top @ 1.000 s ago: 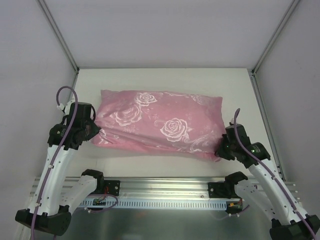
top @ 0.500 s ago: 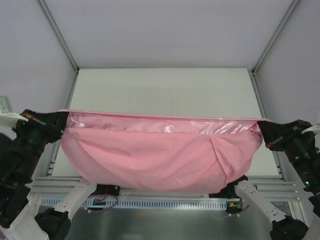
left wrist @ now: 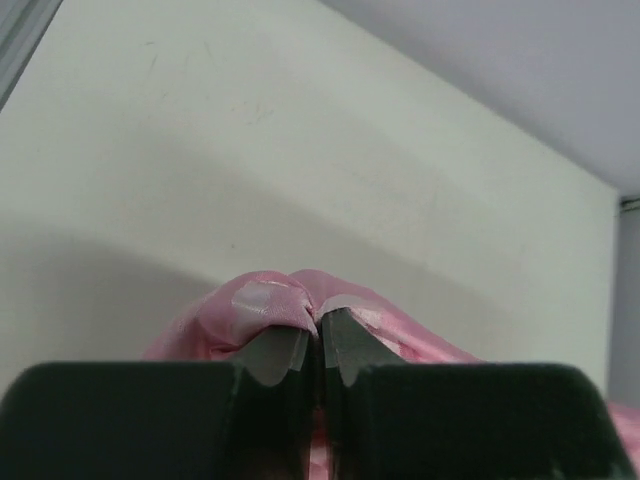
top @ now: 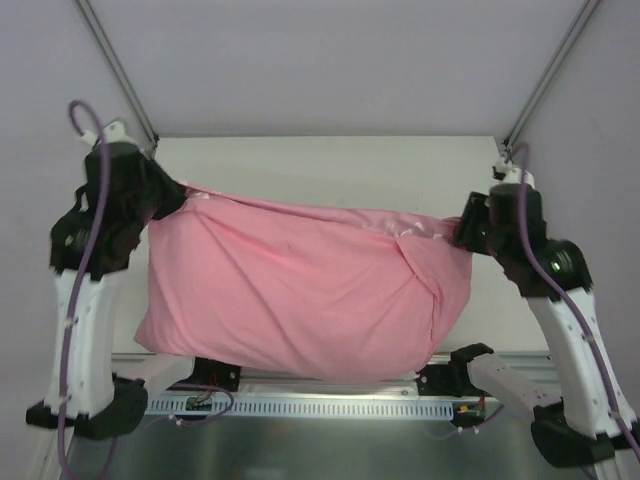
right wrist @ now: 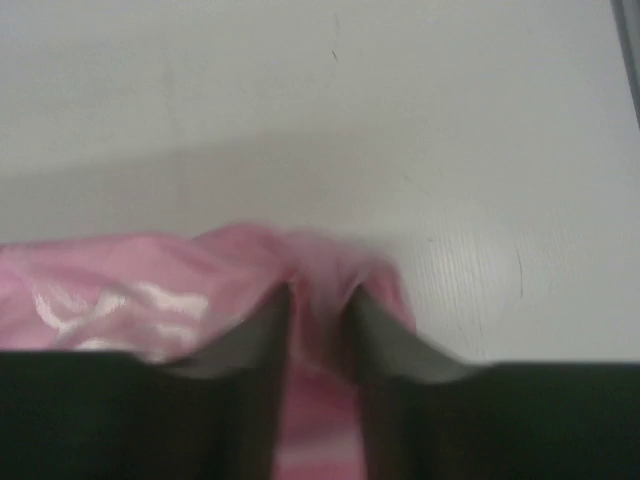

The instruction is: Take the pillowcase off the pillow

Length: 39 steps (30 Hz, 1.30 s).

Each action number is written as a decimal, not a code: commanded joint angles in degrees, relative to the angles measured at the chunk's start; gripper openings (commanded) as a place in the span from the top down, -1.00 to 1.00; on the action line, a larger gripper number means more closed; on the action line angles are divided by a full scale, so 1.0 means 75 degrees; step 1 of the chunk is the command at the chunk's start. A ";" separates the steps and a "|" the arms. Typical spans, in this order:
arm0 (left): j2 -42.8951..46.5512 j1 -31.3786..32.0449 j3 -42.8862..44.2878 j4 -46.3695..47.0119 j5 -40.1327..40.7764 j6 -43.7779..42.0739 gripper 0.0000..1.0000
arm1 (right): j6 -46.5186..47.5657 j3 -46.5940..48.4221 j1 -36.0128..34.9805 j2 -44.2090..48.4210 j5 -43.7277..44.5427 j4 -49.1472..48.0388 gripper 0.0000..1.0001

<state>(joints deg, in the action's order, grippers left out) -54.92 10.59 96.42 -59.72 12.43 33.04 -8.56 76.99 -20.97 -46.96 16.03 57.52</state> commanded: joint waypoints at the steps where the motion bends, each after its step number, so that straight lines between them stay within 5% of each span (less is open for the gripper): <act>1: -0.2048 -0.0310 0.0055 0.0557 -0.0283 -0.0760 0.90 | 0.0649 0.0220 0.0556 -0.2124 0.0091 -0.1050 -0.03; 2: -0.2726 -0.0345 0.0197 0.0453 -0.0866 -0.0911 0.60 | 0.0486 0.0501 0.0628 -0.3023 -0.0120 -0.0758 -0.43; 3: -0.2953 -0.0357 0.0338 0.0452 -0.1231 -0.1006 -0.19 | 0.0427 0.0794 0.0640 -0.3298 -0.0157 -0.0268 -0.80; 4: -0.3036 -0.0357 0.0432 0.0463 -0.1583 -0.1053 -0.55 | 0.0380 0.1006 0.0640 -0.3394 -0.0204 -0.0228 -0.86; 6: -0.2968 -0.0346 0.0305 0.0614 -0.1961 -0.1042 -0.85 | 0.0449 0.0705 0.0640 -0.3023 -0.0402 -0.0692 -0.97; 10: -0.2500 -0.0322 -0.0024 0.0686 -0.1716 -0.1042 -0.89 | 0.0683 -0.0093 0.0663 -0.2318 -0.0496 -0.1059 -0.99; 19: -0.2369 0.1679 -0.0727 0.0814 -0.1223 -0.0375 -0.79 | 0.0486 -0.0925 0.0383 -0.2387 -0.1949 -0.1598 -0.99; 26: -0.3842 0.3753 -0.0552 0.0873 -0.0790 0.0165 -0.77 | 0.0203 -0.1114 -0.0133 -0.2983 -0.1985 -0.1915 -0.99; 32: -0.4993 0.4236 -0.1123 0.1130 -0.0813 0.0540 -0.74 | 0.0098 -0.0949 -0.0286 -0.3511 -0.2055 -0.2136 -0.93; 35: -0.5112 0.4295 -0.1720 0.1295 -0.0801 0.0669 -0.02 | 0.0028 -0.0716 -0.0286 -0.3968 -0.1787 -0.2021 -0.88; 36: -0.5077 0.4307 -0.1851 0.1353 -0.0801 0.0681 0.70 | 0.0016 -0.0633 -0.0286 -0.4190 -0.1716 -0.1997 -0.84; 37: -0.4960 0.4307 -0.1992 0.1389 -0.0801 0.0635 1.00 | 0.0016 -0.0517 -0.0274 -0.4273 -0.1716 -0.1997 -0.68; 39: -0.4785 0.4319 -0.2355 0.1436 -0.0906 0.0262 1.00 | 0.0039 -0.0446 -0.0274 -0.4414 -0.1716 -0.2032 -0.41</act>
<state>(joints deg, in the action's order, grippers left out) -92.51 42.44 82.26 -48.77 5.50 36.53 -7.29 70.52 -22.81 -78.91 2.17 43.75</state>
